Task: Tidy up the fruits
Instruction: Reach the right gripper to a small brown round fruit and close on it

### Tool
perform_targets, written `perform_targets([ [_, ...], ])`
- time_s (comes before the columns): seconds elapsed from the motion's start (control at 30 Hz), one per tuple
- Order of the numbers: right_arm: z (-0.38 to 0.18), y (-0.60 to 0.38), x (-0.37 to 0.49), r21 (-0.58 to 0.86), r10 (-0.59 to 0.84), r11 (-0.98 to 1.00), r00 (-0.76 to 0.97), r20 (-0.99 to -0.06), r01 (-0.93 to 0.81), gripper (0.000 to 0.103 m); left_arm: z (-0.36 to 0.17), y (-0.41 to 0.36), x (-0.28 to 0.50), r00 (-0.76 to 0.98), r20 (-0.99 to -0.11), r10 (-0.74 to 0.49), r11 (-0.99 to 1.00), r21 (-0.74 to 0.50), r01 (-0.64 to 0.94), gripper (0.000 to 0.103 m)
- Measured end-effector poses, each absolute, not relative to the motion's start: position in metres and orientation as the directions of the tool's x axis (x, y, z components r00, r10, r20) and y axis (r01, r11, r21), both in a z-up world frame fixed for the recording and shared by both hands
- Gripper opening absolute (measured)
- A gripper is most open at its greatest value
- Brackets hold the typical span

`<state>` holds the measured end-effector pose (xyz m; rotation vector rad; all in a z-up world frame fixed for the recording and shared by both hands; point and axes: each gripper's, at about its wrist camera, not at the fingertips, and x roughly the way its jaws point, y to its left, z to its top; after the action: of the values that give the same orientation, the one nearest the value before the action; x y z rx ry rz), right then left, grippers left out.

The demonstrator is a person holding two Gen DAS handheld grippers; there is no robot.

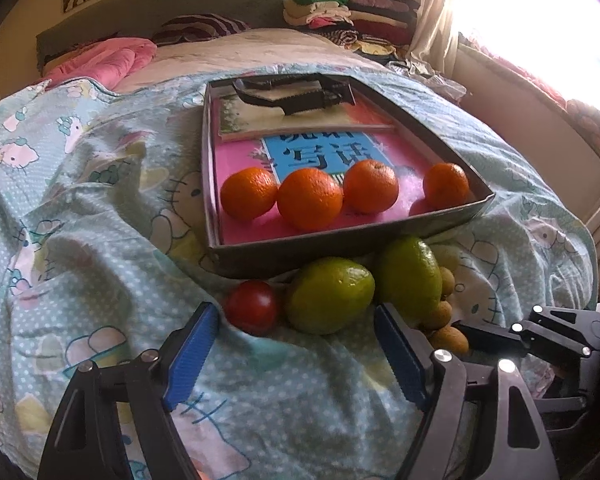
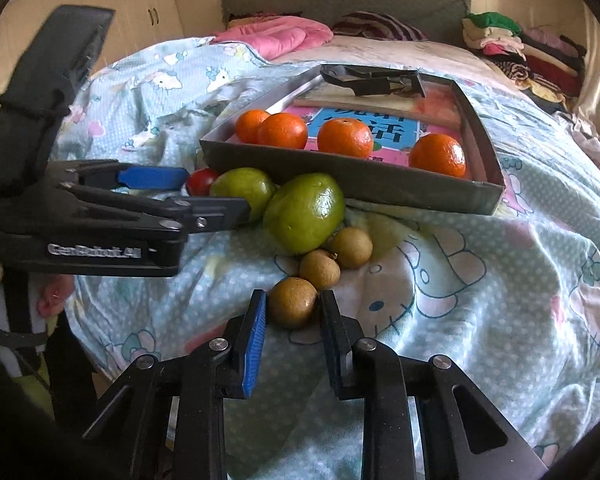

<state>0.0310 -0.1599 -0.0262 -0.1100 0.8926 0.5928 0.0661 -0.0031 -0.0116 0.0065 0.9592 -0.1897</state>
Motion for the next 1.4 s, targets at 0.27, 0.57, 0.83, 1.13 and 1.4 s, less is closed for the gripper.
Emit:
perform_targets([
  [0.27,-0.026,-0.161,0.031,0.161,0.449,0.833,0.479,-0.754,-0.529,0.027,-0.019,-0.008,0.076,0.559,-0.810,-0.179,0.980,-0.096,0.175,0.075],
  [0.57,-0.027,-0.162,0.030,0.169,0.459,0.831,0.482,-0.746,-0.530,0.027,-0.025,-0.014,0.080,0.569,-0.804,-0.172,0.981,-0.084,0.177,0.073],
  [0.83,-0.010,-0.173,0.031,0.187,0.468,0.841,0.510,-0.722,-0.508,0.027,-0.018,-0.006,0.073,0.562,-0.800,-0.210,0.975,-0.126,0.186,0.069],
  [1.13,0.000,-0.185,0.041,0.204,0.468,0.854,0.536,-0.703,-0.479,0.027,0.004,0.007,0.064,0.580,-0.765,-0.279,0.959,-0.196,0.204,0.021],
  [1.4,-0.002,-0.183,0.043,0.213,0.471,0.854,0.534,-0.702,-0.474,0.027,-0.005,-0.002,0.066,0.556,-0.773,-0.306,0.949,-0.203,0.240,0.042],
])
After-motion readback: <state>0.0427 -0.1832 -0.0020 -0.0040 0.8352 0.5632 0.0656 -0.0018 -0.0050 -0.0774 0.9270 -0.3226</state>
